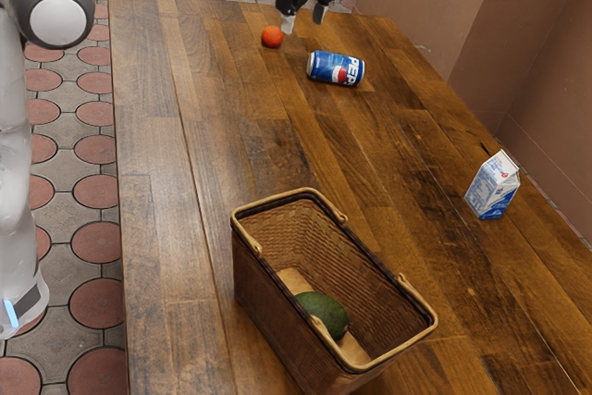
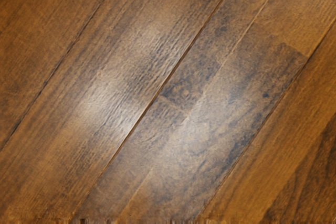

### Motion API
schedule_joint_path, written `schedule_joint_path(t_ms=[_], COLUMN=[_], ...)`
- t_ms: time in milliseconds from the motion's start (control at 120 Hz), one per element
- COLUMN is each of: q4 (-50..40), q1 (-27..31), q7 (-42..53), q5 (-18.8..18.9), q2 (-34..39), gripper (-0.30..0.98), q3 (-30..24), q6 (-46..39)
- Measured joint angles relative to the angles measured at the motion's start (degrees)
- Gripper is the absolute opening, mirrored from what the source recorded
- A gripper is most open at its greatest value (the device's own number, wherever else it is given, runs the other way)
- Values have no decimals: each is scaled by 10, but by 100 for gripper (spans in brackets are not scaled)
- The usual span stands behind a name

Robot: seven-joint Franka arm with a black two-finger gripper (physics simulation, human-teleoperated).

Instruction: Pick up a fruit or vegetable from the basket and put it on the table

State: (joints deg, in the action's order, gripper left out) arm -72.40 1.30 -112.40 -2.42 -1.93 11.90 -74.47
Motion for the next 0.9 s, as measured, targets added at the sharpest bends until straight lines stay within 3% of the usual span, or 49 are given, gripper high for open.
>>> schedule_joint_path(t_ms=[133, 275, 450, 533, 583, 725, 900], q4=[-3, -4, -8, -73, -94, -95, -111], q1=[-70, -202, -370, -436, -415, -233, -252], q7=[-41, -39, 96, 188, 238, 359, 478], q5=[-42, -58, -53, -30, -14, 7, 15], q2=[-5, 11, 13, 53, 66, 54, 60], gripper=[69, 69, 69, 69, 69, 69, 69], q3=[-3, -12, -12, -23, -33, -53, -83], q6=[2, 4, 2, -29, -50, -88, -118])
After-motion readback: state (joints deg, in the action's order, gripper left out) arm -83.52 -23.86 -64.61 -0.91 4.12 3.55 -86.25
